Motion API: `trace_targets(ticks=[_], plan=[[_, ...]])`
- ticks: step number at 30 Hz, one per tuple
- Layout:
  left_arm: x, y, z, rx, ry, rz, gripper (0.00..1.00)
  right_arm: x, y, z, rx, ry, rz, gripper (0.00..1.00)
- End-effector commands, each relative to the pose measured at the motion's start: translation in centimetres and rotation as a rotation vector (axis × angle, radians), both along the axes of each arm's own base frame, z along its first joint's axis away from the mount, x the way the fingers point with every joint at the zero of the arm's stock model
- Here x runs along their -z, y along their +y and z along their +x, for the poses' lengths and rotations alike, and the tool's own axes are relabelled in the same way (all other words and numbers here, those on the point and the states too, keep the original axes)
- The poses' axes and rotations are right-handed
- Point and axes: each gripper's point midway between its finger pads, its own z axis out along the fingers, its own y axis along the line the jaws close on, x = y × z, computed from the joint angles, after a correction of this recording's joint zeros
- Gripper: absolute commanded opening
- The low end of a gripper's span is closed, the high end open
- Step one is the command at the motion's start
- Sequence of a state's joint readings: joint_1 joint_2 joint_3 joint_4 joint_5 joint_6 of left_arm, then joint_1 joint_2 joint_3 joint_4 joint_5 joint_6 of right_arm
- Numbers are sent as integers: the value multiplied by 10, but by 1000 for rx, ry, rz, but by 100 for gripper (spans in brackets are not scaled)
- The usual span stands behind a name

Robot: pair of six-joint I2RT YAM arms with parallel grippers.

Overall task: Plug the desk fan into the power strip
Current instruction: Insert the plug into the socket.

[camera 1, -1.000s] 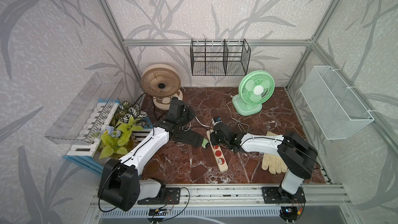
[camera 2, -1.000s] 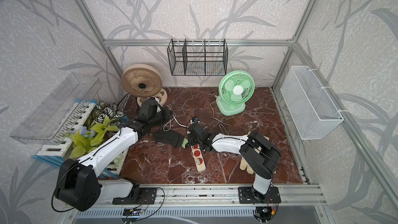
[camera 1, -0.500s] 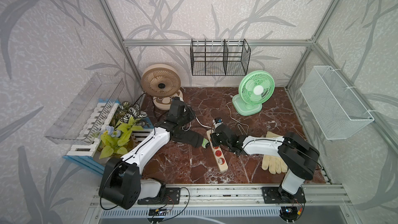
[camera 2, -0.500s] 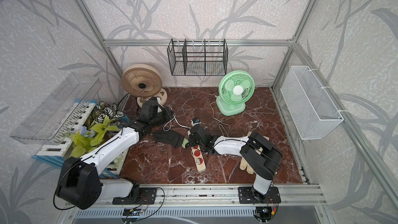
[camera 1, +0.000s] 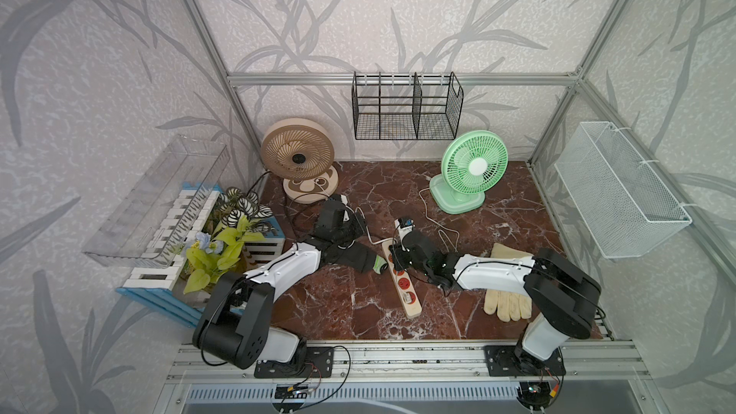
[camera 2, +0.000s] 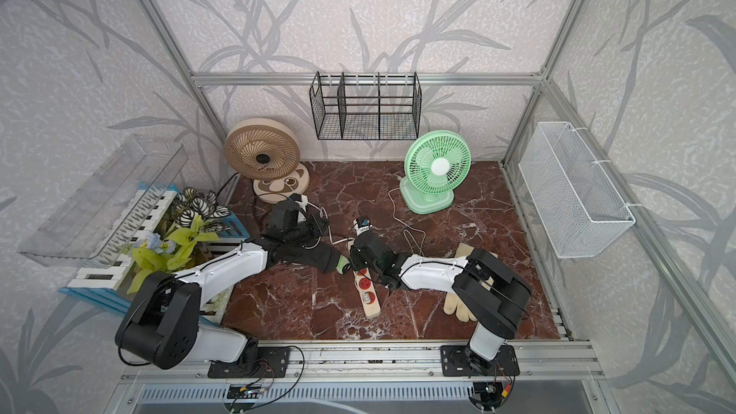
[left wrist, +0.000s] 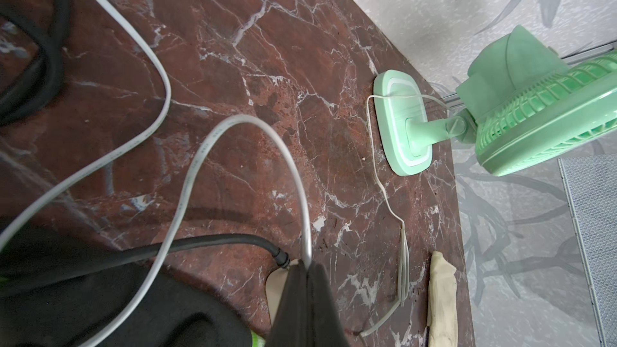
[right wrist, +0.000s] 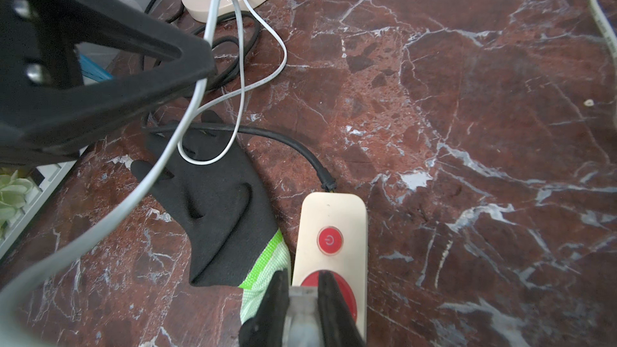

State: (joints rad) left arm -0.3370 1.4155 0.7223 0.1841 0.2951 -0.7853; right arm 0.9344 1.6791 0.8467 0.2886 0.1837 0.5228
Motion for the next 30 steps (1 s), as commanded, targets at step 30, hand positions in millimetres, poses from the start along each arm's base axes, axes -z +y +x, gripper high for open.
trace_targets(ticks=[30], plan=[[6,3,3,26,-123,34,0,38,-7,-8,18,-23,-124,0]])
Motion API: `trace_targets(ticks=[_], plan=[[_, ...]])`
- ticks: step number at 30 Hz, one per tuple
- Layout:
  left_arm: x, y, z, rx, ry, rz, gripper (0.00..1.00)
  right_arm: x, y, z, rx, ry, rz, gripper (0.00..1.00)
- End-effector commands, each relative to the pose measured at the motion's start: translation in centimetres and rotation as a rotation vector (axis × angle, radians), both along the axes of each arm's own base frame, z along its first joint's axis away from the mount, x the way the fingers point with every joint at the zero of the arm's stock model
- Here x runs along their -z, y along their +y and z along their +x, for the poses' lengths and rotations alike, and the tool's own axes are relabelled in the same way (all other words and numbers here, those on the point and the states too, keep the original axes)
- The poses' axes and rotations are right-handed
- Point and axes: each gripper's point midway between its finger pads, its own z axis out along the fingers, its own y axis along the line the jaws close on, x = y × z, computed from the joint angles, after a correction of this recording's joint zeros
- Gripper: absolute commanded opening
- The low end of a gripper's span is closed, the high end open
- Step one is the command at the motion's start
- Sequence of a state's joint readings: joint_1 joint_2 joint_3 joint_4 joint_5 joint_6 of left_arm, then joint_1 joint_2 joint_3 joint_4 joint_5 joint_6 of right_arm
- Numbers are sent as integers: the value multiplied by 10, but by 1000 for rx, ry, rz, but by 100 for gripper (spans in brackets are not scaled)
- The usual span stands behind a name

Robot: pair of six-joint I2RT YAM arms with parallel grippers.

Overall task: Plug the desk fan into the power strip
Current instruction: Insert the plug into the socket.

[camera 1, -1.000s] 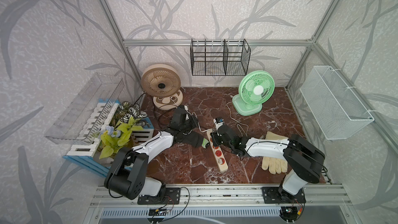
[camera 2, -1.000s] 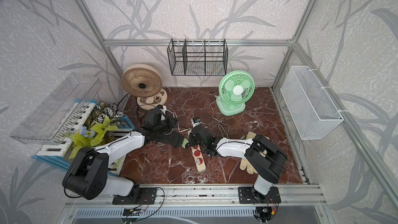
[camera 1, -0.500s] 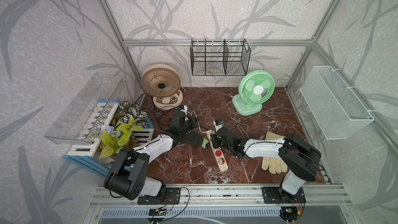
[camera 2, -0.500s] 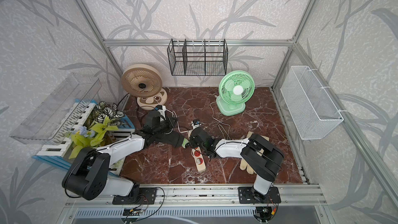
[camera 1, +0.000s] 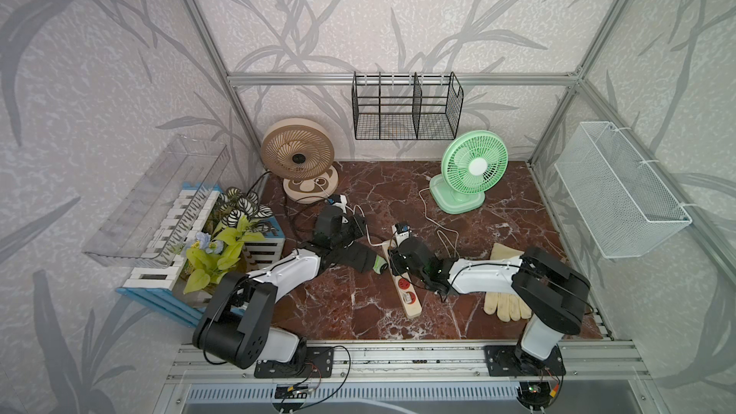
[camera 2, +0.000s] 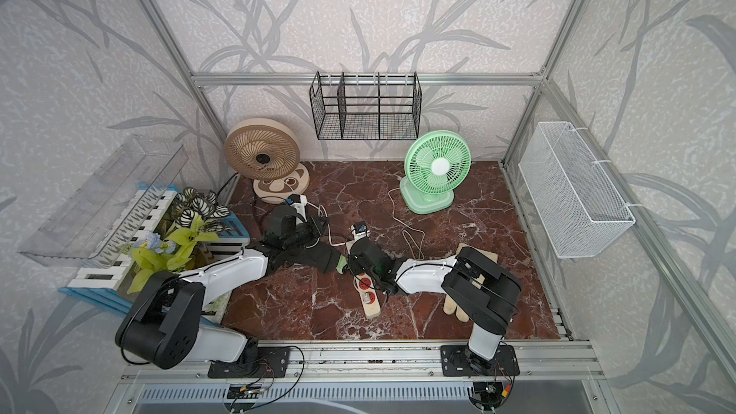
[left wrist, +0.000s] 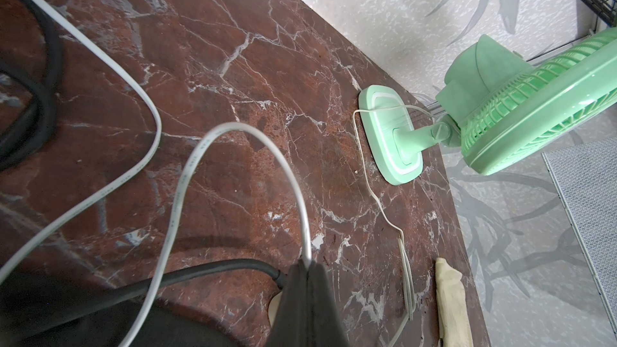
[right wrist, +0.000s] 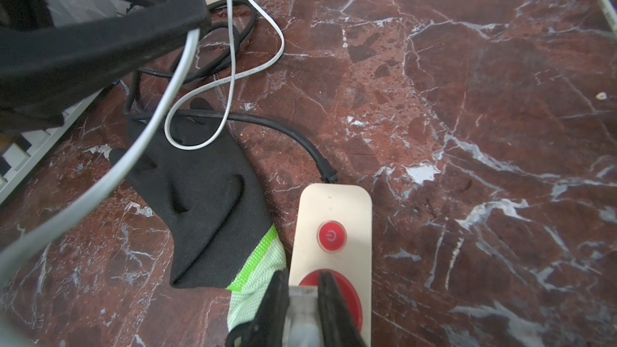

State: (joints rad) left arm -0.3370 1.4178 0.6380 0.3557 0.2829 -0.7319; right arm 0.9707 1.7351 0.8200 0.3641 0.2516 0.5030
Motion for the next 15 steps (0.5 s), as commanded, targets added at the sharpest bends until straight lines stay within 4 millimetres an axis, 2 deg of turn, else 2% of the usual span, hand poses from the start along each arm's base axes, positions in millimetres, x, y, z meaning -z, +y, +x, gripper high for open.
trace_targets(ticks=[1,6,11,15], plan=[[3,1,1,9,-16,18,0,20,-12,-6,15,15,-98,0],[4,1,1,11,-12,16,0,30,-23,-10,29,36,-159,0],[4,1,1,13,-11,17,0,37,-21,-14,14,51,-146,0],[2,2,1,9,-19,21,0,25,-12,-12,-11,19,-91,0]])
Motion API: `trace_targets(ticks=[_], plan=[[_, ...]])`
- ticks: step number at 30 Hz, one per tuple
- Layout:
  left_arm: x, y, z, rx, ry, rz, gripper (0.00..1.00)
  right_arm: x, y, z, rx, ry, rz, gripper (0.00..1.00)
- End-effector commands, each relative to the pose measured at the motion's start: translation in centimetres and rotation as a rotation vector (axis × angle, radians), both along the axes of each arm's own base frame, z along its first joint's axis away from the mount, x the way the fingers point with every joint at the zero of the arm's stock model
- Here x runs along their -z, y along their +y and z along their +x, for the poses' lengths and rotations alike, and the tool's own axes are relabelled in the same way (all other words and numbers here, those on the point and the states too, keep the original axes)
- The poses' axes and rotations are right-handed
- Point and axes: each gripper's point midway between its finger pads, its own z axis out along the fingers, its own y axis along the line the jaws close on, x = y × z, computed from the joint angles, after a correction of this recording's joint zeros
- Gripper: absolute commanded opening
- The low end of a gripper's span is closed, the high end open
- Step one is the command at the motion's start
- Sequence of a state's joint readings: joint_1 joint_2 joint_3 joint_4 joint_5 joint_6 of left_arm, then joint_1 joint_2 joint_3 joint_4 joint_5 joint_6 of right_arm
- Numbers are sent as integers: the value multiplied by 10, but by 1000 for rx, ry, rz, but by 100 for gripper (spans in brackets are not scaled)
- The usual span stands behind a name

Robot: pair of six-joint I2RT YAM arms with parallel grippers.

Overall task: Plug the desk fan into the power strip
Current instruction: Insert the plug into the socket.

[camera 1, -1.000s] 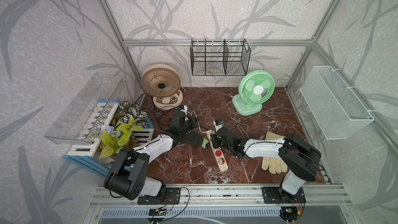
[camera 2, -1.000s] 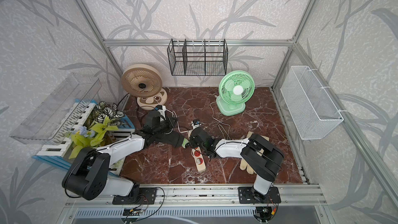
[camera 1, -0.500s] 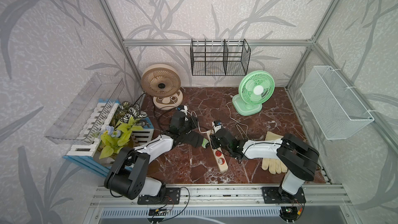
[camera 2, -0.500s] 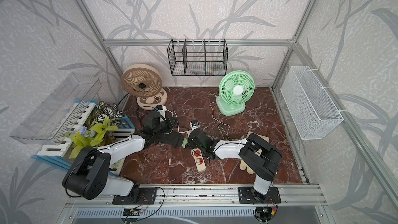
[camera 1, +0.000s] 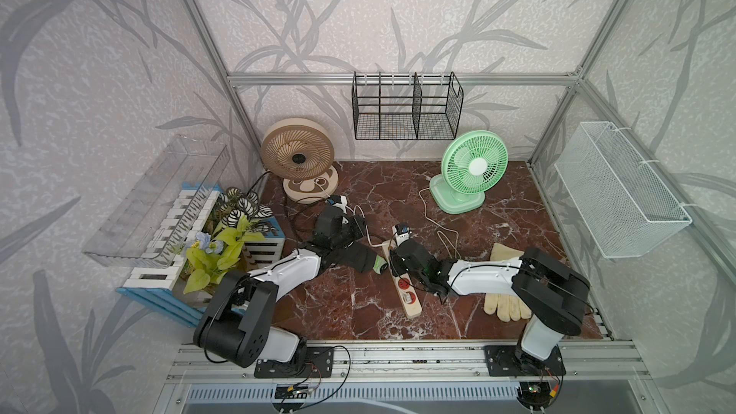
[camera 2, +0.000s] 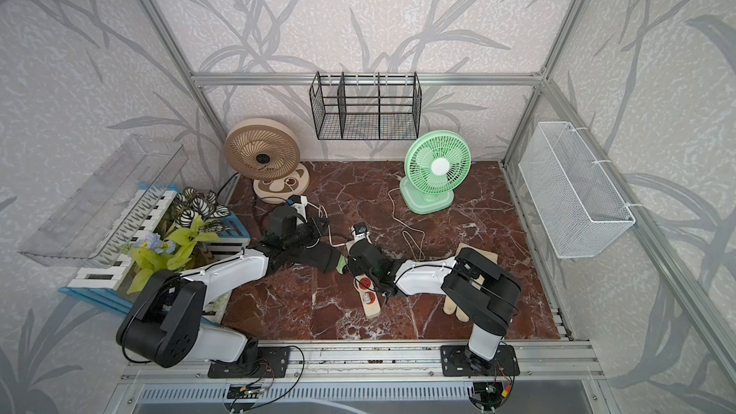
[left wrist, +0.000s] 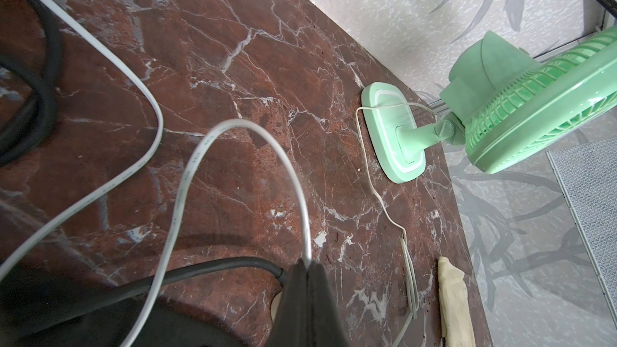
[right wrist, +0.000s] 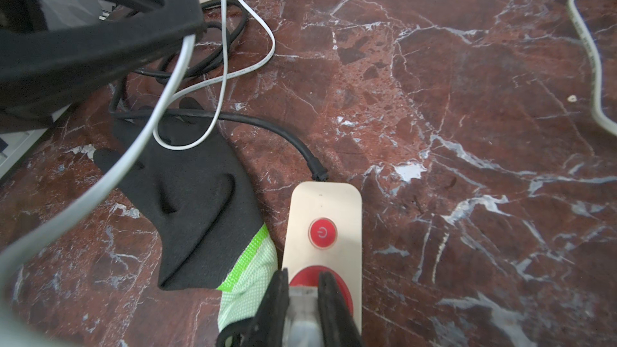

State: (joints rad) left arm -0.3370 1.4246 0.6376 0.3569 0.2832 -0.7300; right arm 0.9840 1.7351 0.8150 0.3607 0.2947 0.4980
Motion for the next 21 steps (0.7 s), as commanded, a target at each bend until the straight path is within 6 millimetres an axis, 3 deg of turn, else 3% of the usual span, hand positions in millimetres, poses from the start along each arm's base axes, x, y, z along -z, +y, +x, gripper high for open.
trace_targets(ticks=[1,6,8,16,21], plan=[[-1,2,0,6,-26,20,0,16,-7,-10,-31,23,-48,0],[-1,9,1,-19,-30,48,0,-17,1,-6,-54,-51,14,0],[-1,9,2,-23,-32,52,0,-21,4,-4,-60,-64,21,0],[4,10,3,-26,-24,65,0,13,4,-4,-52,-30,-19,0],[7,9,4,-21,-17,63,0,21,1,-5,-48,-16,-25,0]])
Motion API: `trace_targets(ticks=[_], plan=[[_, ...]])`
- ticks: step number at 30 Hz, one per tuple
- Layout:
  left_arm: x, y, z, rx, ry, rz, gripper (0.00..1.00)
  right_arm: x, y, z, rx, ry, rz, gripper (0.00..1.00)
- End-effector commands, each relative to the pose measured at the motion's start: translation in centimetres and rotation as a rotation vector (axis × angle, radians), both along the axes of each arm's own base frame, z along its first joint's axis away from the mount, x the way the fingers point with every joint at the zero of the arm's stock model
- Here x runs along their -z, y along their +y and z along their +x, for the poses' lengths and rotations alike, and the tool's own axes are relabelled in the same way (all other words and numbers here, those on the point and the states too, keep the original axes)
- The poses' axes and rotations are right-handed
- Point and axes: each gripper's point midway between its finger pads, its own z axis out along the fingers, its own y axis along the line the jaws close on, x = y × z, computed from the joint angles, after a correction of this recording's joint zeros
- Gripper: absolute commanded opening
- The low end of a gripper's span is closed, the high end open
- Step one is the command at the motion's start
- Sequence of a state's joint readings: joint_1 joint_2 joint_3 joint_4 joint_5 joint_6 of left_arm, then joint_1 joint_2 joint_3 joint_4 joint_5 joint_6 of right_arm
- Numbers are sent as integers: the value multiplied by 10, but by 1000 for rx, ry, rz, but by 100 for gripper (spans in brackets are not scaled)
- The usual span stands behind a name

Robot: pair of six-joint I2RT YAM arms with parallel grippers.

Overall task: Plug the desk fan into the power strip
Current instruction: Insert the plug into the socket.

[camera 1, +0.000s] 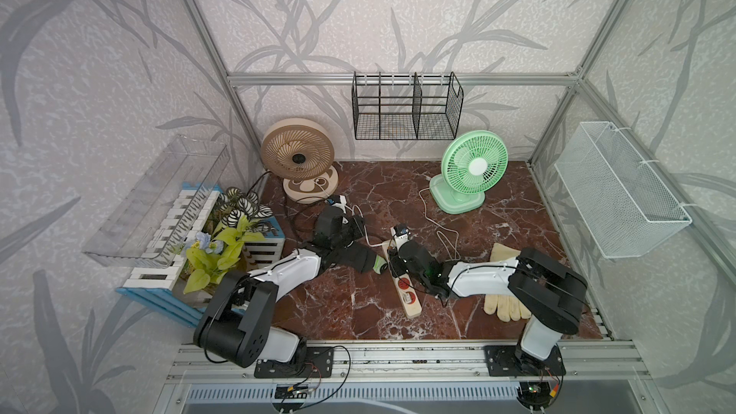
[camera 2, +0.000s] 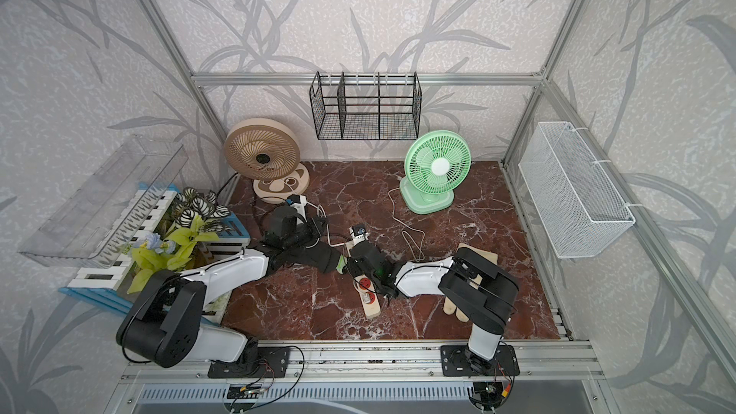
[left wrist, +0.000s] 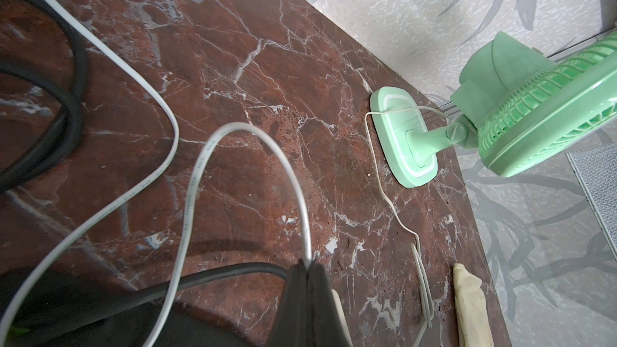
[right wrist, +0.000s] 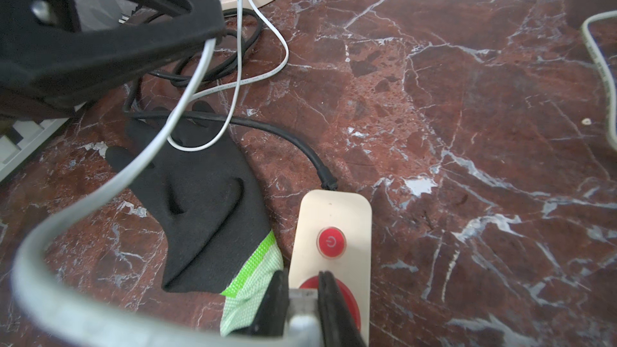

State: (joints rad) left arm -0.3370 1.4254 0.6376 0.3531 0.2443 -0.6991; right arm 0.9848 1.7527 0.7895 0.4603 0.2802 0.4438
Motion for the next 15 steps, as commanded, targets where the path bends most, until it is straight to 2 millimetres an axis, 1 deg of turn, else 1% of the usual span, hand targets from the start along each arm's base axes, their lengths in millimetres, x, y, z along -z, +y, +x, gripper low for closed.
trace_targets(ticks=[1,4,10,15], plan=[[6,3,1,-2,1,21,0,24,-6,-7,-5,35,-42,0],[8,3,1,-1,6,22,0,25,-10,-7,2,35,-58,0],[10,2,1,2,10,21,0,29,-24,-4,36,33,-101,0],[11,1,2,5,11,20,0,28,-23,0,35,35,-83,0]])
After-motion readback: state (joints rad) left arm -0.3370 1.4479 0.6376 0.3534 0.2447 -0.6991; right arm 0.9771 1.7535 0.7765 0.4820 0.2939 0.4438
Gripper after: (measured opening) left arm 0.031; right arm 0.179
